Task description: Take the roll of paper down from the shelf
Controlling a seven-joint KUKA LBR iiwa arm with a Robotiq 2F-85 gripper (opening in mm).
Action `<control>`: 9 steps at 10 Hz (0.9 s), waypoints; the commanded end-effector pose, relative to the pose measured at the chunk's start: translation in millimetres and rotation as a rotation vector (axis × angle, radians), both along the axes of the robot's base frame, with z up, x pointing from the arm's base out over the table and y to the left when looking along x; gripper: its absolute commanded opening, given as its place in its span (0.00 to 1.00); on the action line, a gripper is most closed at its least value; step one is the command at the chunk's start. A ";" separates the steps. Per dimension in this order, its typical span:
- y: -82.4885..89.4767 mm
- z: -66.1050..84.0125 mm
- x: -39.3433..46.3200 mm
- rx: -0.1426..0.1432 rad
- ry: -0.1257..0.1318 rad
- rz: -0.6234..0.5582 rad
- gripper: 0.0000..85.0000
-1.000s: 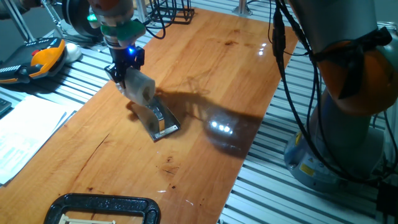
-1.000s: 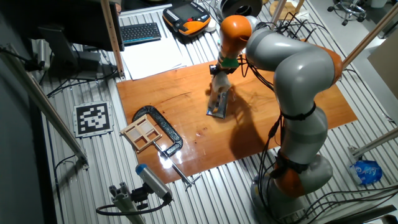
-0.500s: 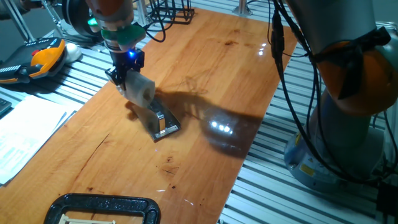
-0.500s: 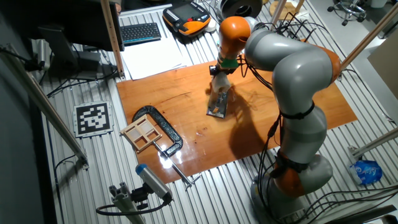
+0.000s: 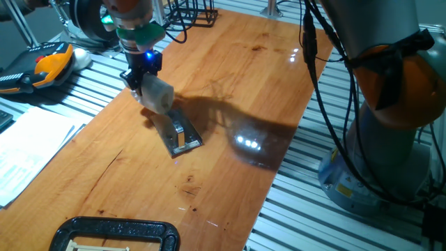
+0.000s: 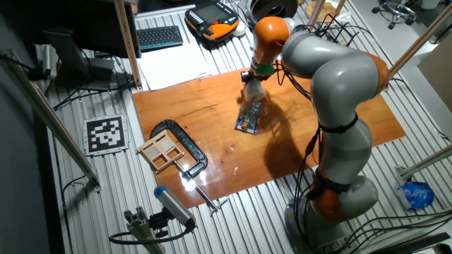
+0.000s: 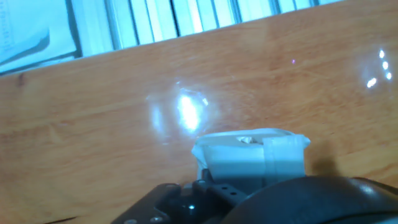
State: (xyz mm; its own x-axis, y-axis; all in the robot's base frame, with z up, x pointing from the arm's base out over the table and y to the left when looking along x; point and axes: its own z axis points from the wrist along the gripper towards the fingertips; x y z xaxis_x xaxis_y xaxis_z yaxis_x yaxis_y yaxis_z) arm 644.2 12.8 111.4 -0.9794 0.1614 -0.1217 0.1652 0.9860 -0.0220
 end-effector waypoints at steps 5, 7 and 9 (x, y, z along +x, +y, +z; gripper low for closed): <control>-30.9 6.0 2.2 -0.027 0.002 0.104 0.00; -40.2 8.2 0.2 -0.012 0.062 0.178 0.00; -50.4 1.1 -6.4 0.046 0.109 0.228 0.00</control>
